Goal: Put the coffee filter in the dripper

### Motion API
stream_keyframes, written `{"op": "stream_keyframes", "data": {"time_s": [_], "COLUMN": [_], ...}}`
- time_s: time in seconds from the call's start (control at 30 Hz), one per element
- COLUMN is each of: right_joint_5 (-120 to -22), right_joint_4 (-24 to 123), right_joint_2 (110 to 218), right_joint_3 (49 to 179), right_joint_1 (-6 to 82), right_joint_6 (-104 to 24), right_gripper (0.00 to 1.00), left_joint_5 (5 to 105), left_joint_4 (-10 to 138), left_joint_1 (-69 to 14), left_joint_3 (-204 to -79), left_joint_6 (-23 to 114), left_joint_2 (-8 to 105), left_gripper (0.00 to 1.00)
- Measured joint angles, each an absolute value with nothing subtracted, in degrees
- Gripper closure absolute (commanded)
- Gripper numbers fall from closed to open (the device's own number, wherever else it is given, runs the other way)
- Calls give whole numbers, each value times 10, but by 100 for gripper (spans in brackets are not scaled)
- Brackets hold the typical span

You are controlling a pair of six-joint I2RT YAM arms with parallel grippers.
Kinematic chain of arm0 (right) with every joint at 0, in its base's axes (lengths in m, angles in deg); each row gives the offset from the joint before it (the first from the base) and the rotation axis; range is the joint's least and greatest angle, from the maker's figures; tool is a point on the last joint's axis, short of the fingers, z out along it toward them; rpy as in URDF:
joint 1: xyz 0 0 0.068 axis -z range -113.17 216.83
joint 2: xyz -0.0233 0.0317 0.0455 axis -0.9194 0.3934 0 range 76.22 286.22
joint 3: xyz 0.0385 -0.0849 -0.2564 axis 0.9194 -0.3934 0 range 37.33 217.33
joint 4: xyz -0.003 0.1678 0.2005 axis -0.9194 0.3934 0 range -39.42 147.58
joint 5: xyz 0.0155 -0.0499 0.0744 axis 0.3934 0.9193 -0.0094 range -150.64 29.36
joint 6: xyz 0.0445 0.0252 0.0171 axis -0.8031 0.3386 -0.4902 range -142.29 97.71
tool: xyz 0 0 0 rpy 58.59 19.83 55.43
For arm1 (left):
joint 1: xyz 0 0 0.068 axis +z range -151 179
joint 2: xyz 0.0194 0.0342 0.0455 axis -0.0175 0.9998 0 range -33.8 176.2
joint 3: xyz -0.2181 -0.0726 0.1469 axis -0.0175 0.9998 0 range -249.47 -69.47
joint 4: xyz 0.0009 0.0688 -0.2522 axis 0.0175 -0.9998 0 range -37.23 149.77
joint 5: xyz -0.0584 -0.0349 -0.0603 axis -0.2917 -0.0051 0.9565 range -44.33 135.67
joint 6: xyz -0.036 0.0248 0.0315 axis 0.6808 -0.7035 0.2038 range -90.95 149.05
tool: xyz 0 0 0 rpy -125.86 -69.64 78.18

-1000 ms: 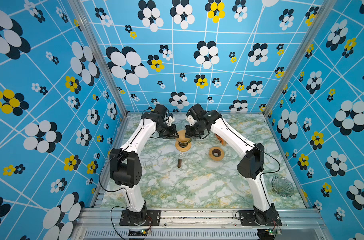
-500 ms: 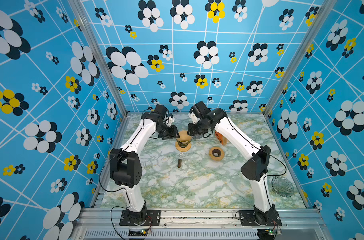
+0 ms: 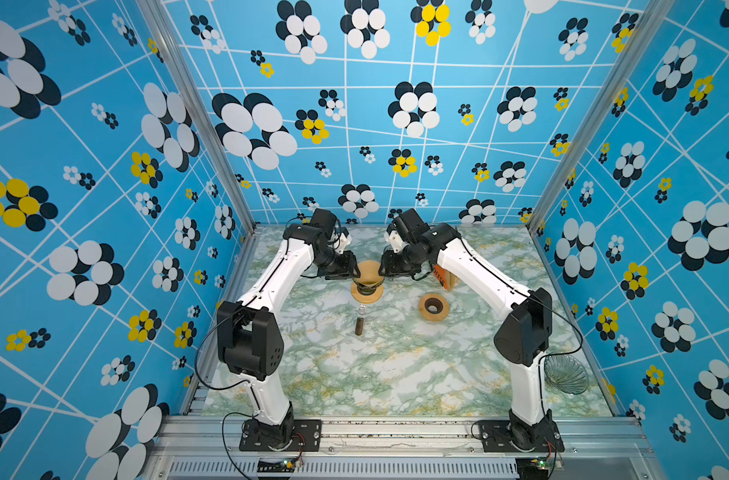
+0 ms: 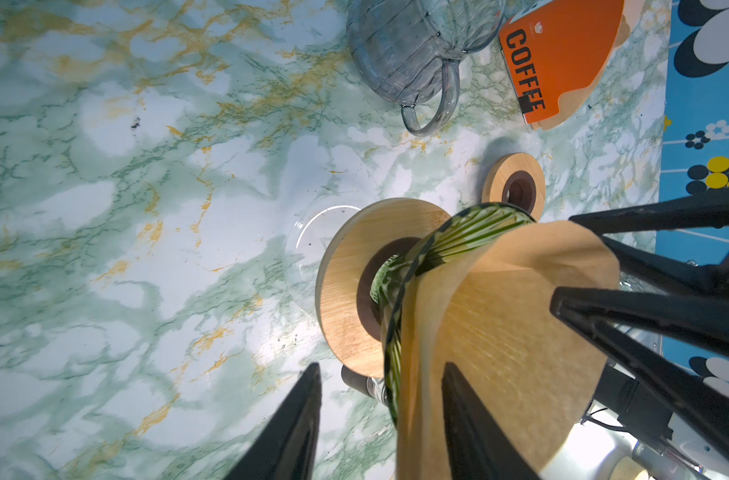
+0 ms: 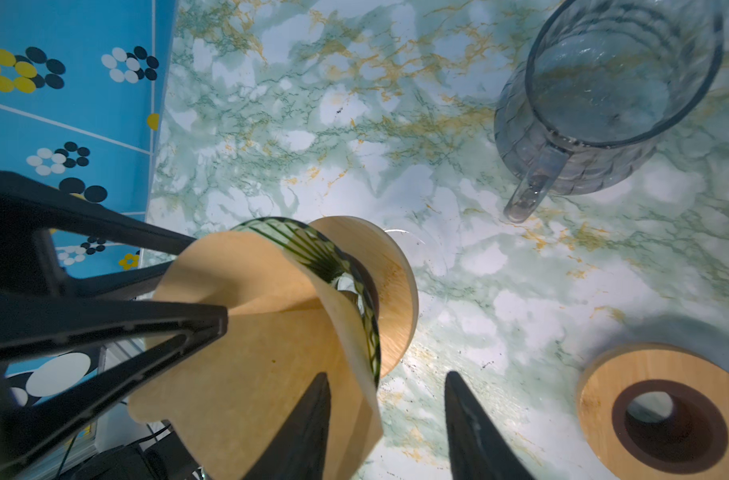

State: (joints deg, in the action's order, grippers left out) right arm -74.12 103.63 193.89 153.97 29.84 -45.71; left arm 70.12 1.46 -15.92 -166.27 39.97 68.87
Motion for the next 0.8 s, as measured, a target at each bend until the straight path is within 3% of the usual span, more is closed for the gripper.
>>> {"op": "stream_keyframes", "data": {"time_s": [0.3,0.8], "right_joint_5": [-763,-775], "right_joint_4": [1004,974], "right_joint_2": [1939,1939], "right_joint_3": [1522,1485], "right_joint_1": [299,304], "right_joint_6": [-473,-483], "right_gripper": [61,64], "left_joint_5": [698,696], "left_joint_4": [14,14], "left_joint_1": [-159,-159], "left_joint_3": [-1663,-1663], "left_joint_6": [400,400], "left_joint_2": [691,704], "left_gripper": [56,56]}}
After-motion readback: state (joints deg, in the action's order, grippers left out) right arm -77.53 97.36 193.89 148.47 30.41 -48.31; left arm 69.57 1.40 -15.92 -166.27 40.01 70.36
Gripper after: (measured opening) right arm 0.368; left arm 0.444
